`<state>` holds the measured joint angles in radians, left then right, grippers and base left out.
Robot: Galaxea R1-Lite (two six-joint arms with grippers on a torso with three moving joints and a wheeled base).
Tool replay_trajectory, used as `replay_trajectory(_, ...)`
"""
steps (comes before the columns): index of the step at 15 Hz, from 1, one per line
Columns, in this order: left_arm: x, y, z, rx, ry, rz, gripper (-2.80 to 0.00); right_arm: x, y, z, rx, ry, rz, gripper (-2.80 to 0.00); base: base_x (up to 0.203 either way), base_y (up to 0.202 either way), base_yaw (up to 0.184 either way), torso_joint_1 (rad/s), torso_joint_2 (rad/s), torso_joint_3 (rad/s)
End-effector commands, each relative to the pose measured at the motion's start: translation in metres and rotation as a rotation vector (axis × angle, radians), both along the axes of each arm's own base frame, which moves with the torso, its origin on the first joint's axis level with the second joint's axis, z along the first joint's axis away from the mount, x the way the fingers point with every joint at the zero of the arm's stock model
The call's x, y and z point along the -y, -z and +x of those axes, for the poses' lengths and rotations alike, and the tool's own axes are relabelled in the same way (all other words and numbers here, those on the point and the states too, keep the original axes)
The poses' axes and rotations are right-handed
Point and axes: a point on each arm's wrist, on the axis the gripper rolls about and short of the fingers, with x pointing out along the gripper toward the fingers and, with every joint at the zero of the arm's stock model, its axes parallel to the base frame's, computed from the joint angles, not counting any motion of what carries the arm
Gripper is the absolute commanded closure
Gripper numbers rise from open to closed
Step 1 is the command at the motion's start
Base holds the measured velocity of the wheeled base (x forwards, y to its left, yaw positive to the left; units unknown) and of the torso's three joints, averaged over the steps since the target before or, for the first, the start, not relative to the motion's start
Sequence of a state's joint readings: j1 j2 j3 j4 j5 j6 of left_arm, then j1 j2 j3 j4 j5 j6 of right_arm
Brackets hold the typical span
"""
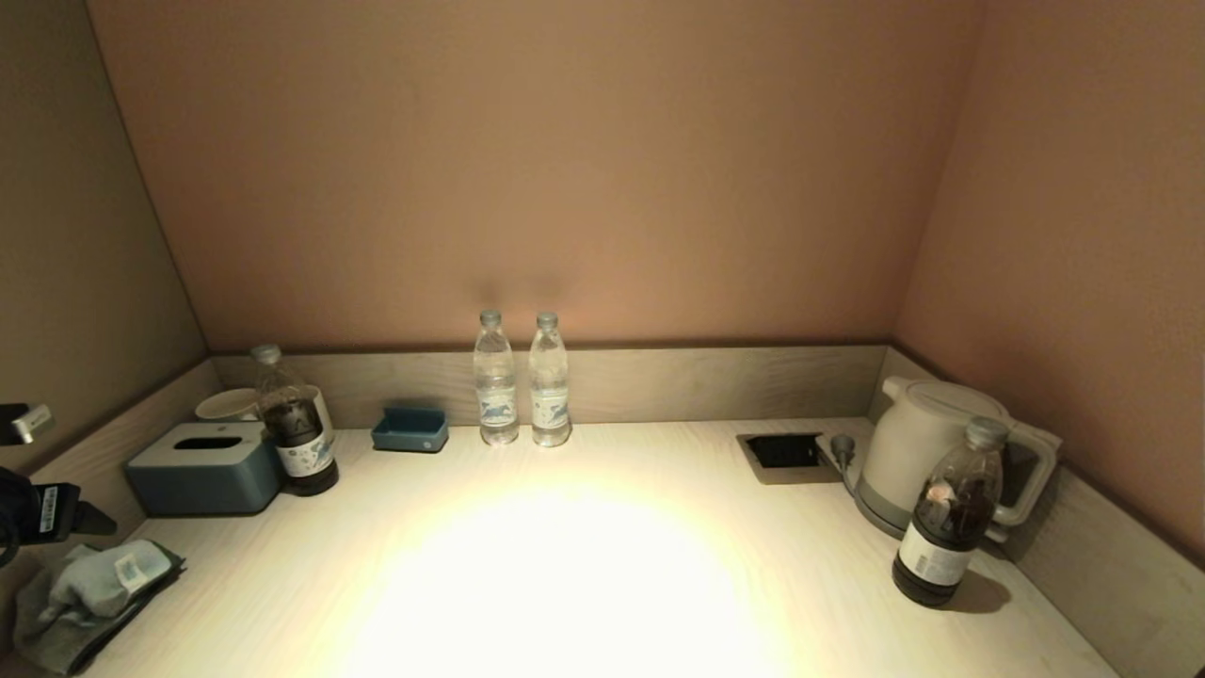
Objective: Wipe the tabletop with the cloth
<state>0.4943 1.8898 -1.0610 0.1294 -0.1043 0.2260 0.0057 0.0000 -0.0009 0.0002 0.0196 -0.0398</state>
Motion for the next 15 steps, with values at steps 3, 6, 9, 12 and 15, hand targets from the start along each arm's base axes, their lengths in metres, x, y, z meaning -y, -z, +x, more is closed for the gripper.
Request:
replay_trajectory(3, 0.019, -0.024, -0.013, 0.059, 0.034, 0.025, -2.8, 0.0, 0.0, 0.0, 0.0, -0.001, 0.0, 0.0, 0.0, 0.0, 0.0, 0.0, 0.0, 0.0)
replay_trajectory(6, 0.042, -0.038, -0.025, 0.11, 0.11, 0.011, -2.8, 0.0, 0.0, 0.0, -0.001, -0.001, 0.0, 0.0, 0.0, 0.0, 0.0, 0.0, 0.0, 0.0)
replay_trajectory(9, 0.055, -0.049, -0.031, 0.162, 0.129, -0.032, -2.8, 0.0, 0.0, 0.0, 0.001, -0.001, 0.0, 0.0, 0.0, 0.0, 0.0, 0.0, 0.0, 0.0)
replay_trajectory(12, 0.063, -0.067, -0.044, 0.253, 0.192, -0.088, 0.0, 0.0, 0.0, 0.0, 0.001, -0.001, 0.0, 0.0, 0.0, 0.0, 0.0, 0.0, 0.0, 0.0)
replay_trajectory(15, 0.071, -0.085, -0.058, 0.339, 0.22, -0.141, 0.0, 0.0, 0.0, 0.0, -0.001, -0.001, 0.0, 0.0, 0.0, 0.0, 0.0, 0.0, 0.0, 0.0)
